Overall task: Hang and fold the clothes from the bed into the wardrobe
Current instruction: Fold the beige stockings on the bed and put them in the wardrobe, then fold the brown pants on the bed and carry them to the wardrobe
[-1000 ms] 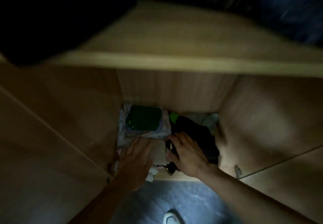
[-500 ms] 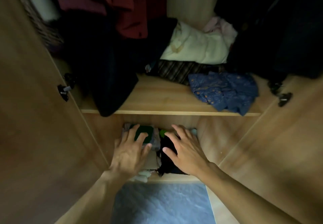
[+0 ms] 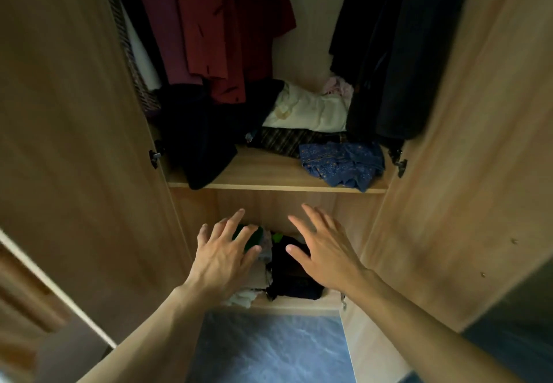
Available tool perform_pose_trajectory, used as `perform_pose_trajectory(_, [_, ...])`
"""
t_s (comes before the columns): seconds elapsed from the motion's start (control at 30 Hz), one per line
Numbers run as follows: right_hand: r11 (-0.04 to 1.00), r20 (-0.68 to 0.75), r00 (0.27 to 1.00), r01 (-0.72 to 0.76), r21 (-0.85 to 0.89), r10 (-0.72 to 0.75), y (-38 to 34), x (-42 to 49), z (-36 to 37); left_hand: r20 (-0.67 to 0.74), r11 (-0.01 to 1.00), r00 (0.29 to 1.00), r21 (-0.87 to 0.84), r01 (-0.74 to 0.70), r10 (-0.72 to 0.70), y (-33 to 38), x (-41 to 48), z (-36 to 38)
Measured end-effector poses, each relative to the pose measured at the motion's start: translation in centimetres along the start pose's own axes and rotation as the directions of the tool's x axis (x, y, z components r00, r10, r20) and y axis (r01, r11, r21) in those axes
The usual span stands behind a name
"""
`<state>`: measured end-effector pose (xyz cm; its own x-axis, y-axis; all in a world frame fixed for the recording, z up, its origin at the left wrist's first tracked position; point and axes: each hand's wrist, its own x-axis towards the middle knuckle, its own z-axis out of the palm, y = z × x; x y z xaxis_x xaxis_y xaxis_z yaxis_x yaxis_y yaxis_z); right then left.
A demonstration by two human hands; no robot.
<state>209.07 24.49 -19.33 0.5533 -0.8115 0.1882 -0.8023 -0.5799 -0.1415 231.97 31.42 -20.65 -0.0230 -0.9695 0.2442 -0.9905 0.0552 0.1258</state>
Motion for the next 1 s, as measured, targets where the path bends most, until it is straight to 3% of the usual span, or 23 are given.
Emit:
perform_pose_trajectory(0.23, [0.998, -0.067, 0.997, -0.046, 0.053, 0.05, -2.0, -6.4, -1.9, -0.032, 0.988, 0.997, 0.134, -0.071, 0.076, 2.4, -5.6, -3.3])
perform_pose_trajectory(0.57, [0.955, -0.153, 0.943, -0.293, 0.04, 0.295, -3.5, -13.2, -4.8, -0.065, 0.963, 0.965, -0.069, -0.26, 0.255, 4.0, -7.5, -3.8])
perform_pose_trajectory(0.8, [0.855, -0.102, 0.852, -0.518, -0.026, 0.513, -5.9, -23.5, -4.3, -0.034, 0.87, 0.901, -0.247, -0.428, 0.433, 6.6, -8.8, -1.2])
perform_pose_trajectory(1.0, [0.719, -0.159, 0.717, -0.692, -0.057, 0.678, -4.8, -33.6, -7.3, -0.018, 0.762, 0.811, -0.33, -0.556, 0.584, 14.1, -11.3, -0.7])
